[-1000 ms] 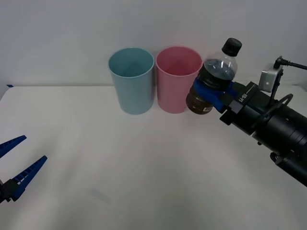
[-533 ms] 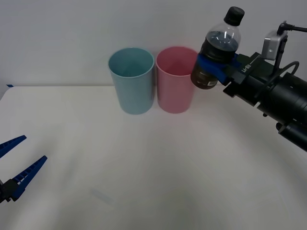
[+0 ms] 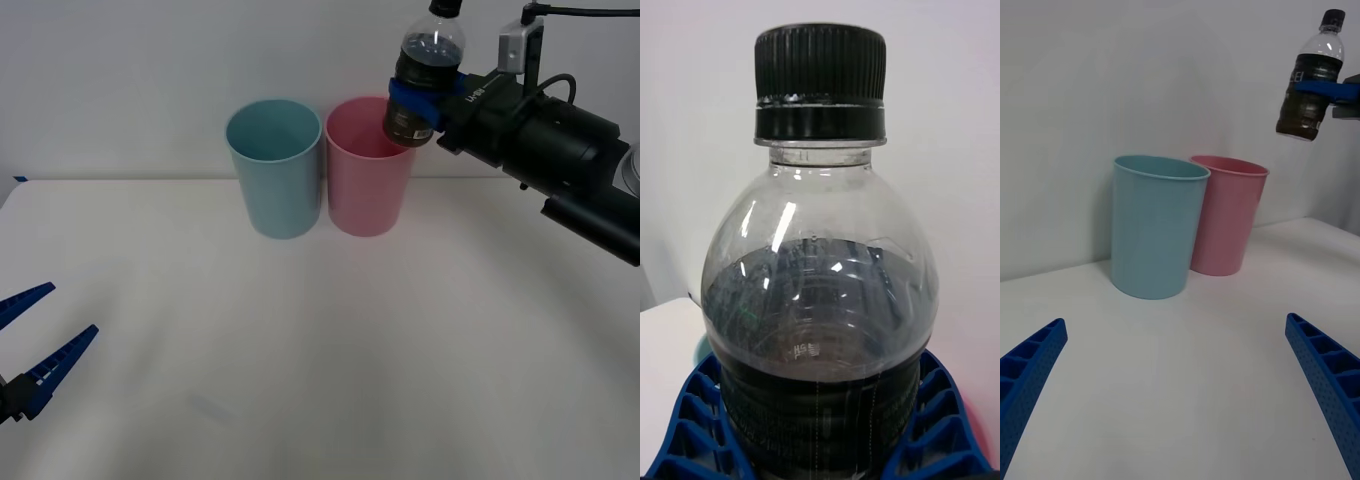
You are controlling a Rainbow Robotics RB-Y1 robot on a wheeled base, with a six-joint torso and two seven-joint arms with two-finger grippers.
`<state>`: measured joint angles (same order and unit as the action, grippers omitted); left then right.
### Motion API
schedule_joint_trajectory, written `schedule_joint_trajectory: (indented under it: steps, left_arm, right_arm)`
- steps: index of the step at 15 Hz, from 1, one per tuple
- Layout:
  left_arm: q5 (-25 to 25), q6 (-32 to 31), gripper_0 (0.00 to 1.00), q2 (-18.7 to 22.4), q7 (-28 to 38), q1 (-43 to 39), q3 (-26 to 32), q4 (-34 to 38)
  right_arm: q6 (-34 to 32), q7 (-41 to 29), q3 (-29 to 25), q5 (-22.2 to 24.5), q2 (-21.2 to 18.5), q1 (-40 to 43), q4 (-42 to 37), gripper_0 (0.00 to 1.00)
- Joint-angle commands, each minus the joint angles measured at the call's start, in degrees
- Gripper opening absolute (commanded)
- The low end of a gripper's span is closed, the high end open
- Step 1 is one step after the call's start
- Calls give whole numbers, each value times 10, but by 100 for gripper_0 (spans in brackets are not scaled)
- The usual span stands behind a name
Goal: Grasp the object on the table and drop it into the matching bin: aluminum can to the light blue bin, PET bottle to the pink bin.
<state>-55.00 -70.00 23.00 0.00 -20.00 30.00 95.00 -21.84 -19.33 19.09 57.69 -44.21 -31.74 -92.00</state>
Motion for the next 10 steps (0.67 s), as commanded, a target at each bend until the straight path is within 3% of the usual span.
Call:
schedule_joint_trajectory:
  steps: [1, 10]
  left_arm:
    - [0, 0, 100, 0, 0, 0, 0, 0]
    - [0, 0, 100, 0, 0, 0, 0, 0]
  right_arm:
    - [-22, 0, 9, 21, 26, -47, 66, 0]
    - [-69, 8, 9, 90, 122, -188, 292, 0]
